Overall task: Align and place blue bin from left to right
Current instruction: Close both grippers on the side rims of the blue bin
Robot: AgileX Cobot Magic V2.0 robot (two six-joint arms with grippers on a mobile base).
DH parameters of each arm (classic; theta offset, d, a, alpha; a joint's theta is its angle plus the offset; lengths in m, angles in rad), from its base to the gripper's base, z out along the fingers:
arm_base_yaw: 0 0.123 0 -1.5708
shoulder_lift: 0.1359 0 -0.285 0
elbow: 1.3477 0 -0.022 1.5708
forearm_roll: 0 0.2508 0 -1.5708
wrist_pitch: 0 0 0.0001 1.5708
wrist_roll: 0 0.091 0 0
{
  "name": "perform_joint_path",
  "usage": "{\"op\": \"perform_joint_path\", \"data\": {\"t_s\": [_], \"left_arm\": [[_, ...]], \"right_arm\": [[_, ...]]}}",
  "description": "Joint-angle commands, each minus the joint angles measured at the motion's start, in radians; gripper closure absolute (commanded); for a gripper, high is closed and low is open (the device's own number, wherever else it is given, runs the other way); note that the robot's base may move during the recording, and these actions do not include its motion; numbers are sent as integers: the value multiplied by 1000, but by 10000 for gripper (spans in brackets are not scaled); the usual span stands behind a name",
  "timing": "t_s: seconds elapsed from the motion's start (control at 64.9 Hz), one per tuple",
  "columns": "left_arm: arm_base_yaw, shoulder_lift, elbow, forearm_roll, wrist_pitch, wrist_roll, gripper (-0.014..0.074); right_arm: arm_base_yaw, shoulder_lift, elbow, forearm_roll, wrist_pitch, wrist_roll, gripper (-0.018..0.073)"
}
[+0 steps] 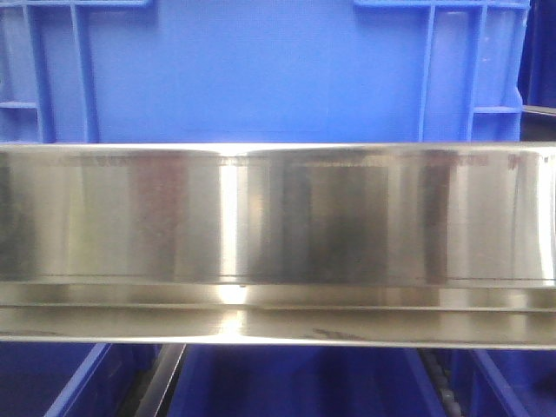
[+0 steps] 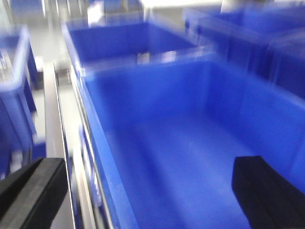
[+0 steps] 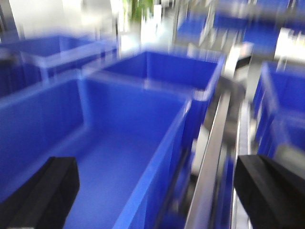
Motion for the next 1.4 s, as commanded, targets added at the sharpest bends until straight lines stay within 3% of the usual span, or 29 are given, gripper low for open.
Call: {"op": "perform_joint_path", "data": {"t_s": [0.0, 0.231, 0.54, 0.802, 1.387], "left_arm": [[26, 111, -128, -3, 119, -9, -13], [105, 321, -338, -5, 295, -37, -12], [109, 542, -513, -3, 456, -65, -12], [109, 624, -527, -5, 439, -88, -12], [109, 717, -560, -9, 423, -88, -12]], "right_arm": [[1, 122, -113, -3, 122, 20, -9], [0, 357, -328, -66, 300, 138, -9], [-2, 630, -545, -67, 441, 177, -9], [-2, 765, -641, -87, 447, 202, -9], [-2, 902, -643, -87, 447, 202, -9]]}}
